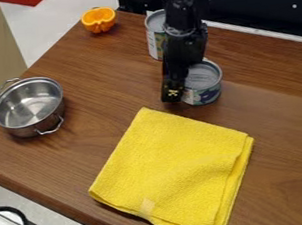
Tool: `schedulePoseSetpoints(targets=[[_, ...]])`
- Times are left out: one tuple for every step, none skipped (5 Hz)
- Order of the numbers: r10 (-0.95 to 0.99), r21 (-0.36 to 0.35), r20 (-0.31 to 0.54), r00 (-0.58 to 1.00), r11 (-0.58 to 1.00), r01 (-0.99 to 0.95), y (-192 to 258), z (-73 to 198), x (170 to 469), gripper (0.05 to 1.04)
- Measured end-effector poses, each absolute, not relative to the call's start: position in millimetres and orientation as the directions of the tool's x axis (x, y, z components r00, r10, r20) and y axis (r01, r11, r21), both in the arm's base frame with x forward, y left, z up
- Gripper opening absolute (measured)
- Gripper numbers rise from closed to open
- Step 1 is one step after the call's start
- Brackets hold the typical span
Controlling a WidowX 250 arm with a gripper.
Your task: Move the can of the side of the table
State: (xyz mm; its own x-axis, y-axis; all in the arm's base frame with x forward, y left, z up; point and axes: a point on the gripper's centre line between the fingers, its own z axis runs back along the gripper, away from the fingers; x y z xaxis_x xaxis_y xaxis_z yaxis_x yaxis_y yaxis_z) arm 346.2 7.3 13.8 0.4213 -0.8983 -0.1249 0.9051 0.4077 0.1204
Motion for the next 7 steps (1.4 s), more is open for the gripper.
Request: schedulePoseSetpoints(targets=[[-0.871, 0.116, -0.123, 0.475, 0.463, 0.879, -10.4, 17.5, 353.5, 0.997], [-0.848, 0.118, -0.122, 0.516, 0.503, 0.856, -23.5, 21.2, 356.3, 0.996], [-0.818, 0.097, -0.134, 0.559, 0.550, 0.829, -36.2, 16.2, 363.6, 0.997], [-0.804, 0.082, -0.150, 0.575, 0.570, 0.818, -48.6, 13.0, 368.4, 0.996], [-0.876, 0.130, -0.196, 0.441, 0.423, 0.897, -63.2, 12.6, 369.4, 0.996], [-0.914, 0.127, -0.201, 0.351, 0.331, 0.935, -69.2, 9.1, 363.3, 0.997], [-0.942, 0.121, -0.157, 0.298, 0.281, 0.952, -72.6, 10.2, 355.1, 0.997]])
